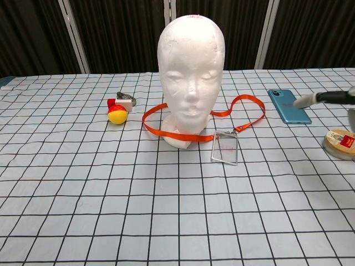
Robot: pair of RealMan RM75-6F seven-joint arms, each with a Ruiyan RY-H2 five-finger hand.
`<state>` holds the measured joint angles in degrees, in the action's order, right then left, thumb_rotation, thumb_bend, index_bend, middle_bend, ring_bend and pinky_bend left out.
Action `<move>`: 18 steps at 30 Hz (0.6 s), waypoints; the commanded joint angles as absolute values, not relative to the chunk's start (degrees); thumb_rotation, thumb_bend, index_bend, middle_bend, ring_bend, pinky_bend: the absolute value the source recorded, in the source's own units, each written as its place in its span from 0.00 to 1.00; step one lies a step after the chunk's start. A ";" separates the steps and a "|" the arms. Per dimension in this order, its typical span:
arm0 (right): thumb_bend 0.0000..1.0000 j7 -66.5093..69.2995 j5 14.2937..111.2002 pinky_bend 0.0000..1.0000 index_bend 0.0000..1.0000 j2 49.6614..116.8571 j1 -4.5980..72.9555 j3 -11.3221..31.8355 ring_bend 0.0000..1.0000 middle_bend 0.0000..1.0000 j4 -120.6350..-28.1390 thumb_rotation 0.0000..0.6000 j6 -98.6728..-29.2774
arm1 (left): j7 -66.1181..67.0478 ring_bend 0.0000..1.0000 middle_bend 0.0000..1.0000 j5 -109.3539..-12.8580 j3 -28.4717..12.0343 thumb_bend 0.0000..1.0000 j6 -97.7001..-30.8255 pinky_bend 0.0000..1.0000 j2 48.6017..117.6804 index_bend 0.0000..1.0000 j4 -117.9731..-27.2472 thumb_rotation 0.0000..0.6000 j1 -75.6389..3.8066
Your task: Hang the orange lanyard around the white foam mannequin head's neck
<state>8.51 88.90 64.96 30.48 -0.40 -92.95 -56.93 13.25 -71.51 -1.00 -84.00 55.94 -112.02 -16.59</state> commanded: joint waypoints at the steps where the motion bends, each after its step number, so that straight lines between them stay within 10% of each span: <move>1: 1.00 7.02 89.39 0.00 0.08 69.00 33.07 -0.41 0.00 0.05 -91.13 1.00 -53.10 | 13.41 0.00 0.00 -72.64 -0.43 0.00 -85.29 0.00 56.33 0.00 -112.04 1.00 -15.09; 18: 1.00 -1.87 79.61 0.06 0.02 83.78 39.07 3.73 0.01 0.04 -83.86 1.00 -44.68 | 11.77 0.00 0.00 -72.41 -2.21 0.00 -81.94 0.00 57.64 0.00 -108.31 1.00 -14.45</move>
